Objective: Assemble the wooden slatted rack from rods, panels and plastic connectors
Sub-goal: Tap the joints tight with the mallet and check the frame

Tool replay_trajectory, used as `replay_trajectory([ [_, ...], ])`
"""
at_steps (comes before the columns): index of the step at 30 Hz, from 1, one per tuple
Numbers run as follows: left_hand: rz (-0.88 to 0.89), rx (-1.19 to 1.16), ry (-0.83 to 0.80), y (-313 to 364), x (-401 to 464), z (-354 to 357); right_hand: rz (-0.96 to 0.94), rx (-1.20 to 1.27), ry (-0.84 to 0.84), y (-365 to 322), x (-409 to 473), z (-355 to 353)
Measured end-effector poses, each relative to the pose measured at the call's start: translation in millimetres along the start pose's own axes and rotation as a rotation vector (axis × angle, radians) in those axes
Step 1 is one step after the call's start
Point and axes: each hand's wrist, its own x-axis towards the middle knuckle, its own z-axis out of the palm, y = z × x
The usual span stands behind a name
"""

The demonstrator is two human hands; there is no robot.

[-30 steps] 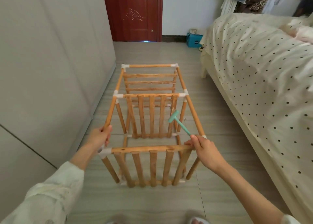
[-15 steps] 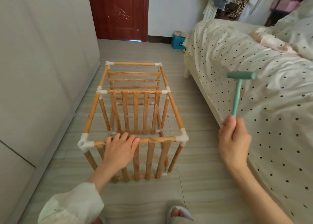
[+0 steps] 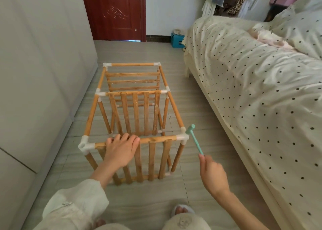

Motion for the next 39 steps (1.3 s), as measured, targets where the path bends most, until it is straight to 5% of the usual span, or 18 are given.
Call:
replay_trajectory([
  [3, -0.028, -0.015, -0.037, 2, 2, -5, -0.112, 0.356, 0.341, -11, 1, -20],
  [4, -0.033, -0.007, -0.043, 4, 2, -6, -0.127, 0.337, 0.323, -13, 1, -23],
  [8, 0.054, -0.012, -0.045, 29, 1, -4, 0.047, -0.047, -0.183, 6, -7, -1],
  [12, 0.126, -0.141, -0.138, 50, 15, -6, 0.047, 0.246, -0.009, 10, 5, -11],
  [18, 0.151, -0.202, -0.095, 13, 14, -1, 0.05, 0.276, 0.009, 9, 18, -17],
  [21, 0.057, -0.296, -0.045, -31, 10, -6, 0.045, 0.315, -0.01, 3, 23, -17],
  [27, -0.26, -0.055, -0.141, -96, 8, -32, -0.048, 0.262, -0.113, -14, 29, -15],
  [31, -0.117, -0.142, -0.089, -59, 1, -27, -0.075, 0.08, -0.23, -43, 67, -11],
  [33, -0.022, -0.092, -0.029, -38, -11, -10, -0.095, 0.084, -0.16, -65, 92, -14],
  [37, 0.053, 0.006, 0.034, -37, -15, 2, -0.199, 0.422, 0.298, -99, 115, -5],
  [39, 0.027, 0.008, -0.021, -35, -12, -2, -0.087, 0.341, 0.156, -98, 121, 24],
])
